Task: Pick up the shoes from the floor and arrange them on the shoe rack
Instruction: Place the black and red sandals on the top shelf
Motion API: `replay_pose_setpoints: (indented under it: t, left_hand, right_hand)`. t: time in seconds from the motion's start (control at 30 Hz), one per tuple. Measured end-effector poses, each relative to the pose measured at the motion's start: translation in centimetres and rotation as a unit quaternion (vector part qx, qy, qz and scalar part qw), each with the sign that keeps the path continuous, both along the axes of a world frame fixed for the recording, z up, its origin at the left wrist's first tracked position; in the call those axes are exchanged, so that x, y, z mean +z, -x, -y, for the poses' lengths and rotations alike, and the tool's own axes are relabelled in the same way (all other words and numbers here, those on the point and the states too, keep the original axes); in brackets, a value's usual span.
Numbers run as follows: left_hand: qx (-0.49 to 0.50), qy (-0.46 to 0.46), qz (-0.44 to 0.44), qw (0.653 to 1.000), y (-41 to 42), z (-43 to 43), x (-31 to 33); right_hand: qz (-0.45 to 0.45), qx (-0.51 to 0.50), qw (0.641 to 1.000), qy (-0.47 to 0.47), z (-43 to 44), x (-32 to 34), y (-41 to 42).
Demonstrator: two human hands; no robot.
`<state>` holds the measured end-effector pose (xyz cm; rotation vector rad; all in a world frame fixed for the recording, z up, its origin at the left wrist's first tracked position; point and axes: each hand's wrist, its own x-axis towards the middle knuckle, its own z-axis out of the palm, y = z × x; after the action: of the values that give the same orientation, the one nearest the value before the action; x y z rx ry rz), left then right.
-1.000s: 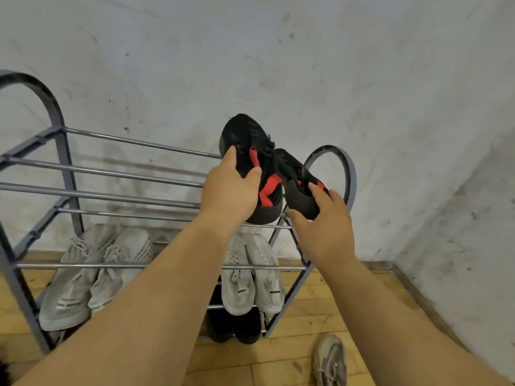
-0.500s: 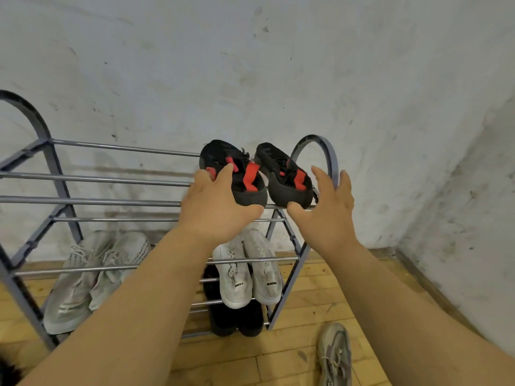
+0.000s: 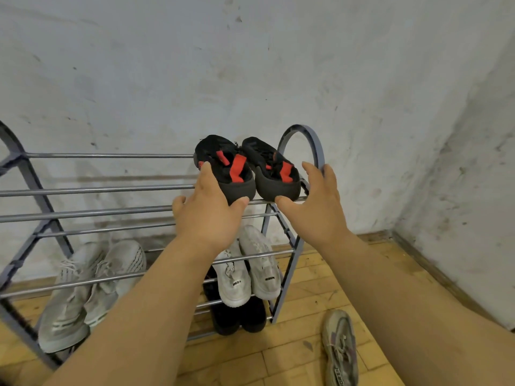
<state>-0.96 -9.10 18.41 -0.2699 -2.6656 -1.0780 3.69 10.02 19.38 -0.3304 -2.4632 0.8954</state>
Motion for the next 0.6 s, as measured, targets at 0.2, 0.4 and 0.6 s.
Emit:
replay_pose_setpoints:
  t: [0.2, 0.4, 0.6]
  left_hand:
    - [0.023, -0.001, -0.013, 1.0, 0.4, -0.6, -0.2]
    - [0.03, 0.001, -0.057, 0.998, 0.2, -0.6, -0.3]
    - [0.027, 0.026, -0.055, 0.998, -2.0, -1.1, 0.0]
  right_hand:
    - [-0.01, -0.005, 1.0, 0.0, -0.2, -0.2, 0.1]
    - [-0.015, 0.007, 1.0, 0.012, -0.5, -0.4, 0.0]
    - [-0.088, 0.017, 0.984, 0.155, -2.5, 0.3, -0.3]
